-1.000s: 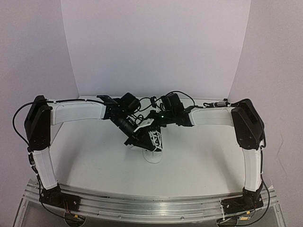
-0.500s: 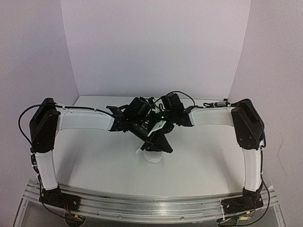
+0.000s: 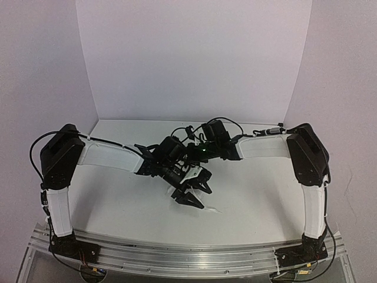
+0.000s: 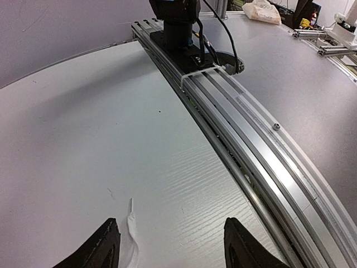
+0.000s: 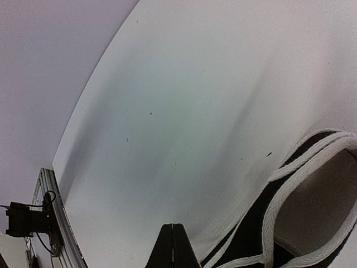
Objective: Tie the shoes
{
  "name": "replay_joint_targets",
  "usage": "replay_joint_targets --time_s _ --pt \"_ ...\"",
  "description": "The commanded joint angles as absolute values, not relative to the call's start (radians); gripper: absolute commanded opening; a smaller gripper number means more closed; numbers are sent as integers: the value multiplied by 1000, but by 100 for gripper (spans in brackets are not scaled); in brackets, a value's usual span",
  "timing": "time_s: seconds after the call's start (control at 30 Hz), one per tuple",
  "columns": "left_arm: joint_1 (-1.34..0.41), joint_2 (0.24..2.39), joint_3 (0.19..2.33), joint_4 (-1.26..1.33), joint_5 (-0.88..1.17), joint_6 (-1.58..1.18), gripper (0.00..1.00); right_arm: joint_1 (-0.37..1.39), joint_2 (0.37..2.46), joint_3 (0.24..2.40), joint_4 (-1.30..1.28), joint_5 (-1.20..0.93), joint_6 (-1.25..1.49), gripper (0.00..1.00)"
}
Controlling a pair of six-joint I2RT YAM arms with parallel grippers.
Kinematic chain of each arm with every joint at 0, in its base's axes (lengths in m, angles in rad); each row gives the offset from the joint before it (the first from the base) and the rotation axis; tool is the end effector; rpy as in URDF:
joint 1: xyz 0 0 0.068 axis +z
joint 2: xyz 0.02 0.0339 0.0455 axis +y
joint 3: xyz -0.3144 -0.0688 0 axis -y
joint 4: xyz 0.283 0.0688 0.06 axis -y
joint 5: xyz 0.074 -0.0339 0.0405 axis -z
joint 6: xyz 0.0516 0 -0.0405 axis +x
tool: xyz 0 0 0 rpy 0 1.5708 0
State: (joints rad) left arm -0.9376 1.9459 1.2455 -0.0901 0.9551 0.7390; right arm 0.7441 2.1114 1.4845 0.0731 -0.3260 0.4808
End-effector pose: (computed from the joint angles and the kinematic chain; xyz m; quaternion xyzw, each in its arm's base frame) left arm 0.2402 -0.3984 0.1957 0.7276 0.4193 -0.4565 0.2940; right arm 0.3940 0.3852 0.2010 -0.1915 0.8441 0.3922 0.3116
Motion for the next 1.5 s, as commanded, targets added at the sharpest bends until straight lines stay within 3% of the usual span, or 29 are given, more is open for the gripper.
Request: replay_joint_targets --time_s 0.0,0.13,0.3,0.43,0.63,0.83,1.47 --pt "-906 1853 1332 -212 1004 780 63 740 2066 1485 88 -337 463 0" --pt "-805 1768 1312 -273 1141 752 49 739 2069 1494 89 -335 469 0" --pt "-656 1615 1073 164 1090 412 34 739 2055 1496 89 -318 472 0" --pt "-613 1625 978 312 915 153 33 739 2044 1495 92 -310 472 0" --pt "-603 1745 899 488 885 -45 58 739 2041 1501 97 -308 476 0" --pt "-605 1872 954 574 826 -111 65 739 2034 1500 106 -307 484 0" --pt "-631 2046 1064 694 746 -307 35 740 2048 1508 123 -345 504 0"
